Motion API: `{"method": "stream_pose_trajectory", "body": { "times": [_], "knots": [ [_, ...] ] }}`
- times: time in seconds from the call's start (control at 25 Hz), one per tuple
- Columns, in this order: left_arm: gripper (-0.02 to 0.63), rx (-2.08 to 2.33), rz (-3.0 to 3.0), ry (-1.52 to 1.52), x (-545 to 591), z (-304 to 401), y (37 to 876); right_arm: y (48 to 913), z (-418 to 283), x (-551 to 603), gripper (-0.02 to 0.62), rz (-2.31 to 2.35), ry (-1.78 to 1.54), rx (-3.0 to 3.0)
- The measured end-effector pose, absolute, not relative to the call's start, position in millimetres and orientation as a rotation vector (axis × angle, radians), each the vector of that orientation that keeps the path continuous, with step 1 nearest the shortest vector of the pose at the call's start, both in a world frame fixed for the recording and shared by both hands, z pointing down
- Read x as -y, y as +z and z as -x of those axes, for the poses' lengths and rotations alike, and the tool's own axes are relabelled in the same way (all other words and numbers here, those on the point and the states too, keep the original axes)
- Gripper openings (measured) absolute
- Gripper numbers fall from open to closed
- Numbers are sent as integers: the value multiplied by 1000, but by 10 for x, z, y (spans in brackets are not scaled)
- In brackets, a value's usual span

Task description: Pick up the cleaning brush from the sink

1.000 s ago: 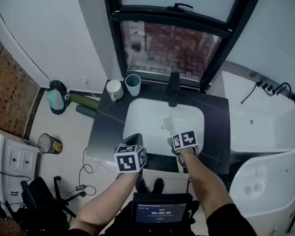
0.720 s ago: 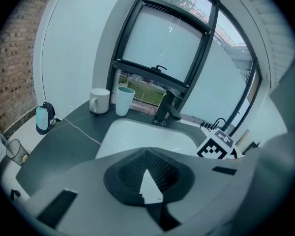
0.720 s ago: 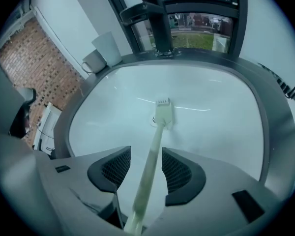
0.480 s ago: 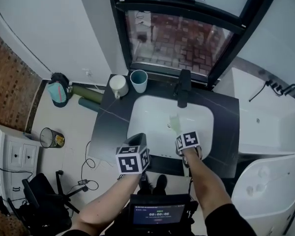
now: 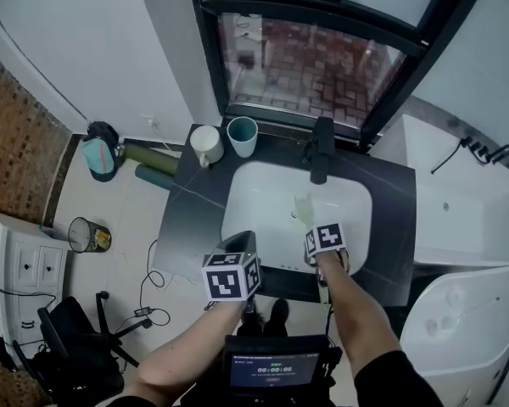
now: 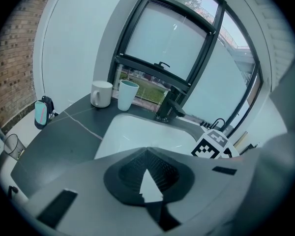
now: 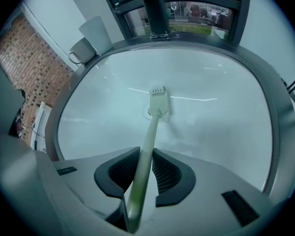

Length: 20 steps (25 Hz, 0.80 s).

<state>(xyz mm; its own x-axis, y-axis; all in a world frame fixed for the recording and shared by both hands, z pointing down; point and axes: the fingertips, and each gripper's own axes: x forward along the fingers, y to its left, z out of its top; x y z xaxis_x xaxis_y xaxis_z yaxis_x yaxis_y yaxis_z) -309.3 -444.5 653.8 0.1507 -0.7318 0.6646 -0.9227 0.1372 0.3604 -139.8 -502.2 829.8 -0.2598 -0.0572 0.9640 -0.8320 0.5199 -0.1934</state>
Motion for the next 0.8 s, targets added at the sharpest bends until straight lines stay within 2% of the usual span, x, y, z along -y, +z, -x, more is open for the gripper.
{"method": "stream_pose_trajectory", "body": {
  "times": [0.28,0.8],
  "knots": [
    [-14,1630,-1652,295,4348,3117,6450,8136,1314,5025,63,-836,877,1715],
    [-14,1574,-1821,244,3783,2587,5663,7006,1034,4310,64,-943,897,1883]
  ]
}}
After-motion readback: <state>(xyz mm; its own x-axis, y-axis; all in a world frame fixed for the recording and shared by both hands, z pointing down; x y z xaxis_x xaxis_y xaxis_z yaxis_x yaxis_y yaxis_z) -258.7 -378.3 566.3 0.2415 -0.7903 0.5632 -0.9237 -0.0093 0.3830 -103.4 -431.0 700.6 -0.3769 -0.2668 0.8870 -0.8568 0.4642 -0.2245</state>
